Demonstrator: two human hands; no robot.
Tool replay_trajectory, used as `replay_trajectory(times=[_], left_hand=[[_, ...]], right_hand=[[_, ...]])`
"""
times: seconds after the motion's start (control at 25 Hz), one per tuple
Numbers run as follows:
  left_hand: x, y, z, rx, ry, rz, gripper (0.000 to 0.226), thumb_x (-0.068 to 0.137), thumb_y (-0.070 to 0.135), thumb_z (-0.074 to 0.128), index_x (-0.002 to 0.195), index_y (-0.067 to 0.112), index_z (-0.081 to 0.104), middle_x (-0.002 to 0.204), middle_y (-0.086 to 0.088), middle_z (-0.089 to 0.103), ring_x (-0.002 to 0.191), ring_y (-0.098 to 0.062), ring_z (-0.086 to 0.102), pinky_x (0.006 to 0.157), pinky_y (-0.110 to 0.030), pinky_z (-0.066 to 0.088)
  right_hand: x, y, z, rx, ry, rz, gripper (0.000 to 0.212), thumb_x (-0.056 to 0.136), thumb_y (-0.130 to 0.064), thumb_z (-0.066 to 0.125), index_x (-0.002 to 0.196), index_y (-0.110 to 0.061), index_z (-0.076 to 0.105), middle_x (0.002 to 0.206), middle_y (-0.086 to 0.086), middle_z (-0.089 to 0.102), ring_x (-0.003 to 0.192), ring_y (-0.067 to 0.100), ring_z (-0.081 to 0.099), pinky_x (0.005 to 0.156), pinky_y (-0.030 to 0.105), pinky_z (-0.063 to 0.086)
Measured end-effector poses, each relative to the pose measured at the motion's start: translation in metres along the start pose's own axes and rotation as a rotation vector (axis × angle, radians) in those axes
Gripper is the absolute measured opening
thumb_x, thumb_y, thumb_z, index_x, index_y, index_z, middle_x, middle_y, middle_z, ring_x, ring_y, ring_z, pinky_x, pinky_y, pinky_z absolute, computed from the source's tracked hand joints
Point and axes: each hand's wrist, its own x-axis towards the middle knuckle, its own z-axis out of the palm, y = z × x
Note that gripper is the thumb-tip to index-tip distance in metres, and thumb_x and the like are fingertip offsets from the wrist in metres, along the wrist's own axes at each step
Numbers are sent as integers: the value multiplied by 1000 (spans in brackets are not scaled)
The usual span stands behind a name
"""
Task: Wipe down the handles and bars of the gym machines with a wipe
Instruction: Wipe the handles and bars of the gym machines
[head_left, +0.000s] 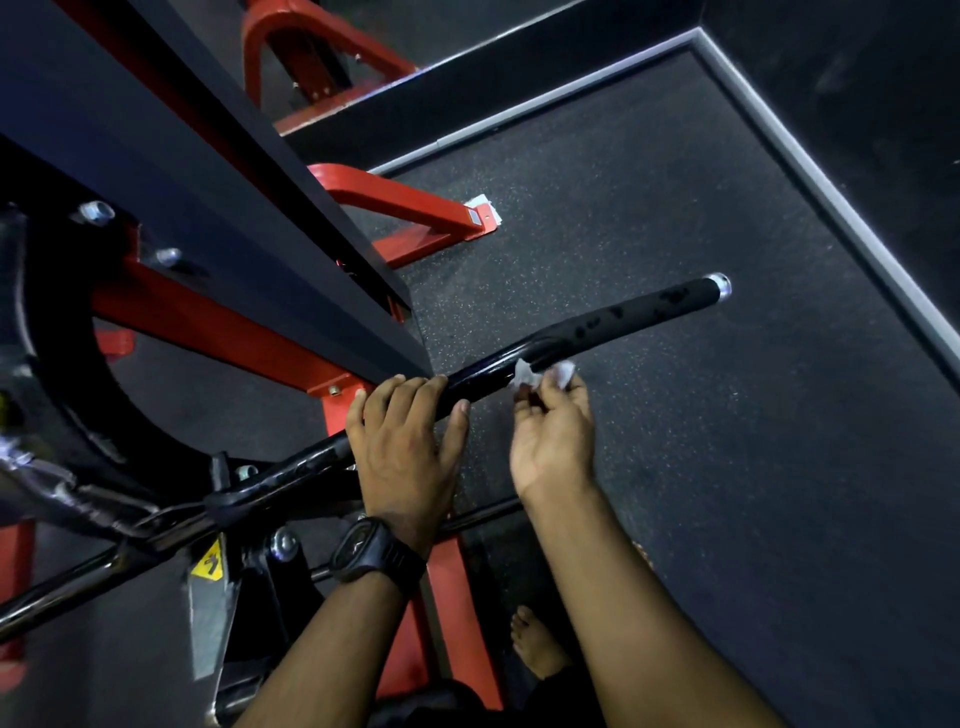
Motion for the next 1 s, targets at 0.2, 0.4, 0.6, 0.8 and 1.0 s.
replay_trajectory(times=[0.2, 0.4, 0.6, 0.8, 1.0], left_hand=[[5, 4, -1, -14, -27, -12, 34, 91, 41, 57, 113, 17, 67, 108, 0, 68, 114, -24, 55, 105, -48, 31], [9, 8, -2, -19, -10, 6, 32, 92, 38, 58, 115, 18, 67, 109, 1, 67, 117, -23, 54, 108, -45, 27], [10, 13, -2, -24, 1, 10, 35, 92, 41, 56, 117, 18, 66, 111, 2, 67, 116, -23, 55, 108, -46, 28], [10, 14, 8, -4, -11, -12, 34, 93, 39, 57, 119, 19, 66, 114, 1, 67, 116, -24, 55, 106, -49, 31], [0, 13, 20, 47, -27, 7, 33, 92, 37, 57, 118, 19, 66, 113, 1, 68, 115, -24, 55, 104, -51, 32]], right_hand=[[-1, -3, -2, -59, -52, 42, 13, 97, 3, 46, 101, -5, 56, 88, 8, 64, 74, 10, 68, 70, 21, 55], [3, -7, 0, -289, -16, -266, 16, 94, -1, 55, 109, -6, 57, 101, 14, 64, 93, 22, 64, 91, 32, 53], [18, -35, -11, -1375, -230, -1384, 24, 89, -1, 57, 107, -10, 70, 105, 8, 61, 100, 21, 51, 90, 26, 42], [22, -45, -12, -1740, -380, -1354, 32, 91, 0, 47, 117, -6, 65, 116, 14, 55, 109, 25, 43, 86, 28, 46], [44, -63, -22, -1879, -508, -1240, 36, 91, 4, 49, 123, -8, 60, 119, 13, 52, 113, 29, 46, 84, 38, 53]])
